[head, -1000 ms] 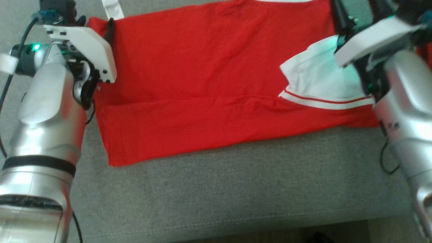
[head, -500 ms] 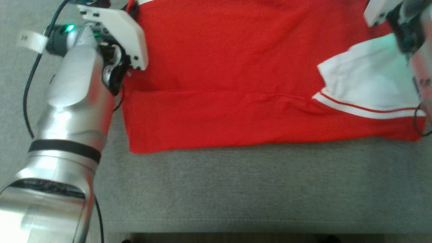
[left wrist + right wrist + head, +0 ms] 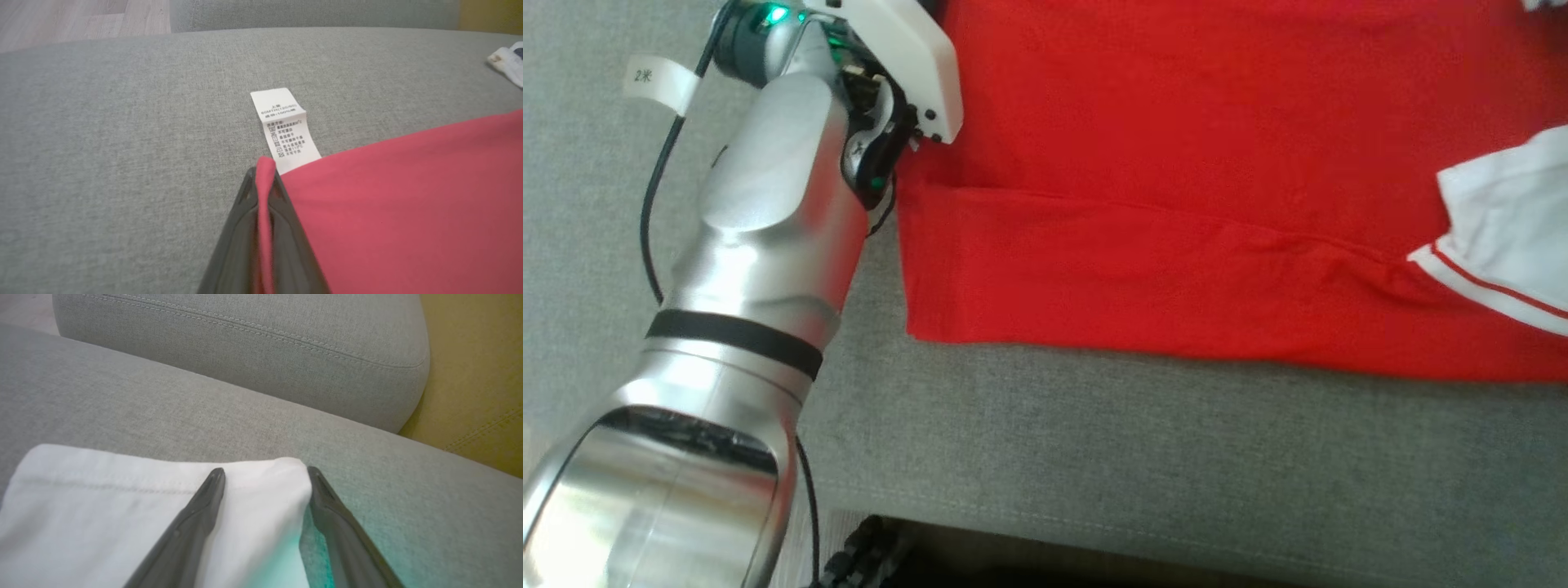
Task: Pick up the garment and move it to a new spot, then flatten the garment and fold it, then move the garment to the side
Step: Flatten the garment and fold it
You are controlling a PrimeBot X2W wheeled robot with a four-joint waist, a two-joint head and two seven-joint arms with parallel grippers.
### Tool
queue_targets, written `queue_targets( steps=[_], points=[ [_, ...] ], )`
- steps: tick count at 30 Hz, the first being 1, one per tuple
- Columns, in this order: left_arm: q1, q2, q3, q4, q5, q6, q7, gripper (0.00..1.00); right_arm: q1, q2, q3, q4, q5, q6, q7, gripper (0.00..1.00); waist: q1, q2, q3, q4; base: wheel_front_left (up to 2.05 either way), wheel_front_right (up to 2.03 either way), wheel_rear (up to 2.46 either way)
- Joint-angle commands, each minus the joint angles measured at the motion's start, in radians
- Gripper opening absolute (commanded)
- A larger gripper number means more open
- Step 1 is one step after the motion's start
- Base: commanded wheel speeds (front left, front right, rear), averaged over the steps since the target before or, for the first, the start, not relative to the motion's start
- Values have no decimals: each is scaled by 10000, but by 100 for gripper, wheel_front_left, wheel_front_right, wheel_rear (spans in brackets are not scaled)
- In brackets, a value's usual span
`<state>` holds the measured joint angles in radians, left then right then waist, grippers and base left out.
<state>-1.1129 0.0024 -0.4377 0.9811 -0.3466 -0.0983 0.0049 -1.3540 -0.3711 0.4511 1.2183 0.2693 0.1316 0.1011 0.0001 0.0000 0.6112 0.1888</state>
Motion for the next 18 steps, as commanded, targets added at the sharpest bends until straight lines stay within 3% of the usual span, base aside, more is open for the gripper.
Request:
queue_targets(
  steps=[1,2,7,12,18],
  points=[
    [13,486,71,-45,-163,43,-14,0,-136,92,11,-8,-119,-9,152,100,-1,0,124,132,0,0,0],
    [75,483,-180,-95,-425,39,-81,0,-183,137,-67,170,-178,-9,202,0,-1,0,118,156,0,0,0],
    [75,481,-409,-74,-843,393,-672,0,-319,-39,-526,332,-277,-9,-757,0,-1,0,-80,112,0,0,0],
    [-126,494,-321,7,-804,831,-1920,0,-479,26,-1232,323,-262,-9,-2530,0,-1,0,-364,-129,0,0,0],
    [401,721,75,-199,-837,1187,-2627,0,219,473,-2133,-1,734,-9,-3516,0,-1,0,-1027,-646,0,0,0]
  ],
)
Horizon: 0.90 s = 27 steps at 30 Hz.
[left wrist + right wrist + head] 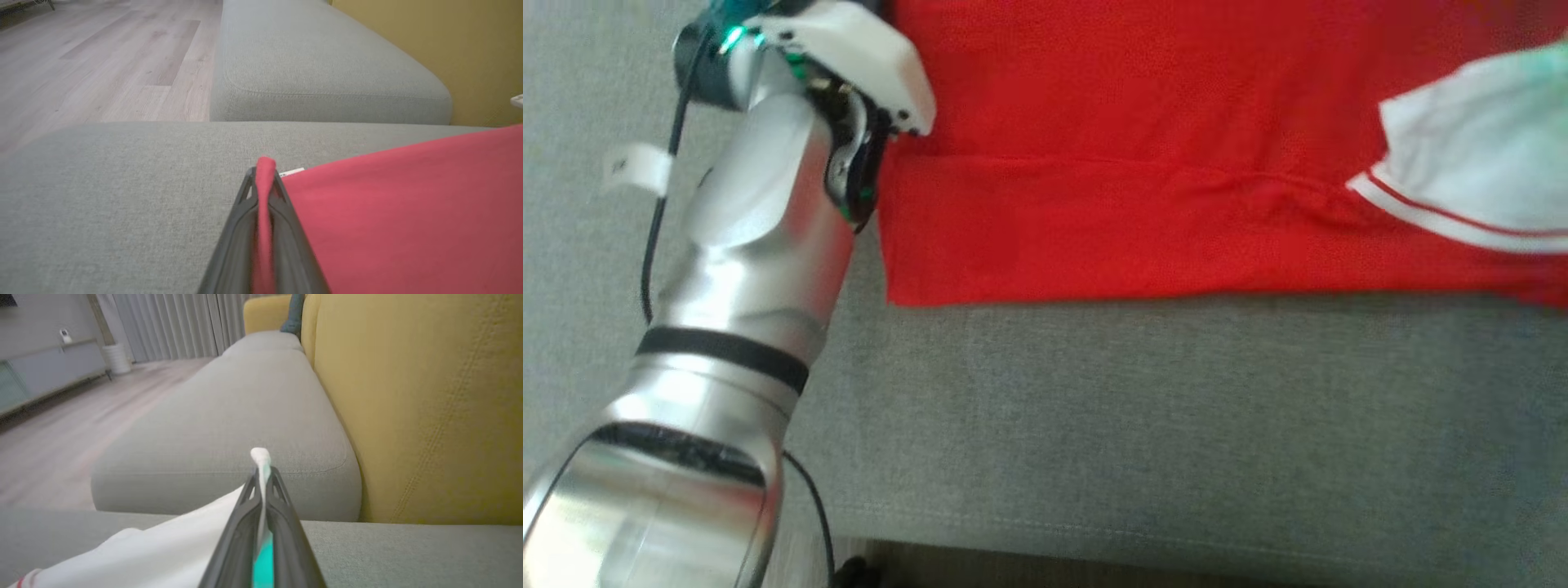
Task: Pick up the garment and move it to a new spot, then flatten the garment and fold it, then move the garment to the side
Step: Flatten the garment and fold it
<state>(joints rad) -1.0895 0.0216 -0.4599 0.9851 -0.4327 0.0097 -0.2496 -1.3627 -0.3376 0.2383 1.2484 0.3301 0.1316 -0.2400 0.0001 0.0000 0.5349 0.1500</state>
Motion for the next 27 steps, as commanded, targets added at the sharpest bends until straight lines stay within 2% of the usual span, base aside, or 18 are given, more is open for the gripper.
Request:
queue_targets(
  steps=[1,7,10,16,17,18,19,20,27],
  points=[
    [367,580,354,-348,54,164,-103,0,575,222,-20,-489,317,-9,-145,0,-1,0,-365,-361,0,0,0],
    [2191,931,1062,-2358,619,689,-118,0,2913,208,113,-2549,1741,-9,-212,0,-1,0,-934,-888,0,0,0],
    [3463,910,1436,-3226,886,866,-119,0,4475,193,229,-3635,2443,-9,-214,0,-1,0,-1372,-1095,0,0,0],
    [5551,764,2169,-3904,1125,889,-120,0,6960,369,526,-4664,3461,-9,-143,0,-1,0,-2044,-1451,0,0,0],
    [5789,718,2286,-3917,1149,902,-121,13,7154,400,595,-4685,3579,-9,-68,0,-1,0,-2115,-1480,0,0,0],
    [5998,671,2408,-3959,1191,936,-121,48,7297,424,631,-4672,3674,-9,-12,0,-1,0,-2187,-1495,0,0,0],
    [6198,617,2523,-4016,1228,961,-121,100,7373,452,600,-4675,3745,-9,-28,33,-1,0,-2246,-1507,0,0,0],
    [6383,564,2640,-4077,1266,1004,-121,100,7402,460,594,-4654,3741,-9,-47,100,-1,0,-2276,-1513,0,0,0],
    [7708,315,3239,-5043,1558,1249,-121,100,7139,500,475,-3755,3325,-9,-99,100,-1,0,-2547,-1147,0,0,0]
  ],
)
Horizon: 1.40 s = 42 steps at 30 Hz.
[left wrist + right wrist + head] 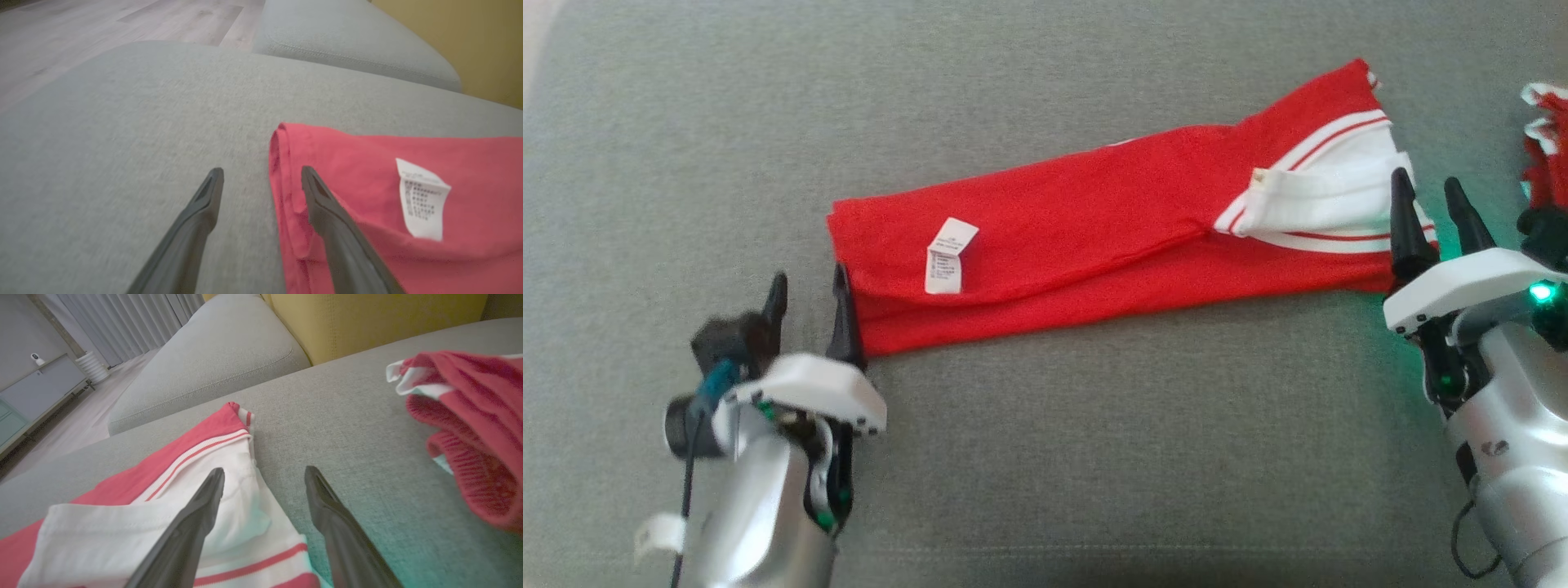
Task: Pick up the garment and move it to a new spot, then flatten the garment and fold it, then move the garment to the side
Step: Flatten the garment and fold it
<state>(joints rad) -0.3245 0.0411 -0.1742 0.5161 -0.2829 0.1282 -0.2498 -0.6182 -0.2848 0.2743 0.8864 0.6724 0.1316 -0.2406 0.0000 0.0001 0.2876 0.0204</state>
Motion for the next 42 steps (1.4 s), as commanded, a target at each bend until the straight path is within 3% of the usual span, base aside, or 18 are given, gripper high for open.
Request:
queue_targets(
  steps=[1,11,13,15,23,27,34,42],
  points=[
    [58,119,382,-352,61,64,-119,100,-307,-27,115,-135,-98,-9,-93,100,0,-1,-74,150,0,0,0],
    [965,94,-345,-1117,-636,378,-120,100,-651,43,218,1990,-421,-9,649,98,0,-1,-280,1066,0,0,0],
    [1040,93,-384,-1195,-689,437,-120,100,-615,138,186,2239,-204,-9,931,0,0,-1,-308,1182,0,0,0],
    [1107,93,-401,-1247,-724,489,-120,100,-585,166,283,2302,-109,-9,1059,0,0,-1,-332,1239,0,0,0],
    [1336,92,-244,-1295,-763,567,-120,100,-890,-236,-13,2015,-5,-9,-78,0,0,-1,-536,992,0,0,0],
    [1406,92,-299,-1185,-838,492,-120,100,-921,-38,10,1136,48,-9,-191,0,0,-1,-678,748,0,0,0],
    [1496,92,-391,-1047,-830,468,-120,100,-468,724,1066,-1328,33,-9,-209,0,0,-1,-863,543,0,0,0],
    [1405,91,-782,-1006,-876,390,-120,100,65,1433,2844,-2347,278,-9,105,0,0,-1,-1060,1369,0,0,0]
  ],
)
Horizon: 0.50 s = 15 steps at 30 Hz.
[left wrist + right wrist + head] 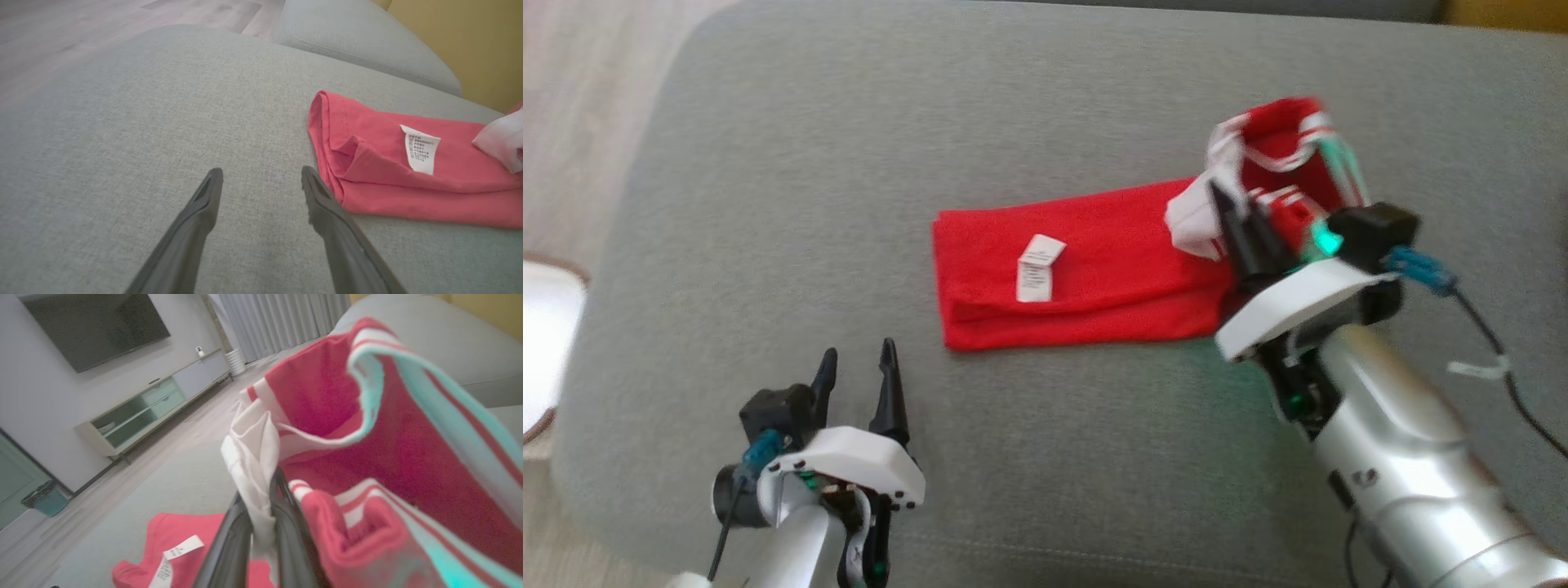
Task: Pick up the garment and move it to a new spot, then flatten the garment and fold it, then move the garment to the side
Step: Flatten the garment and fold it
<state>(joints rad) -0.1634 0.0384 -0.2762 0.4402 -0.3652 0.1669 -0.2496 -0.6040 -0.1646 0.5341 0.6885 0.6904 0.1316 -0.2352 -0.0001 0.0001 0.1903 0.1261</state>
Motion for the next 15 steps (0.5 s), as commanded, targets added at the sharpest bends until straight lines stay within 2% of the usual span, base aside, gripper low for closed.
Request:
queue_targets(
  steps=[1,3,8,12,13,14,15],
  points=[
    [-196,118,183,-236,-85,6,-122,100,-59,318,402,-392,133,-9,94,0,1,-1,-110,461,0,0,0],
    [-182,118,134,-225,-105,7,-122,100,-68,397,576,-391,123,-9,135,0,1,-1,-126,606,0,0,0],
    [-80,118,-258,-176,-195,16,-122,100,-299,817,1318,57,50,-9,264,0,1,-1,-221,1577,0,0,0],
    [-22,118,-442,-147,-240,20,-122,100,-496,1024,1714,427,125,-9,274,0,1,-1,-258,2069,0,0,0],
    [-13,118,-473,-148,-246,23,-122,100,-539,1061,1829,428,197,-9,250,23,1,-1,-261,2138,0,0,0],
    [-7,118,-505,-149,-253,33,-122,100,-568,1088,1917,409,295,-9,206,100,1,-1,-277,2187,0,0,0],
    [2,118,-528,-150,-260,54,-122,100,-593,1106,1960,372,394,-9,135,100,1,-1,-294,2208,0,0,0]
  ],
)
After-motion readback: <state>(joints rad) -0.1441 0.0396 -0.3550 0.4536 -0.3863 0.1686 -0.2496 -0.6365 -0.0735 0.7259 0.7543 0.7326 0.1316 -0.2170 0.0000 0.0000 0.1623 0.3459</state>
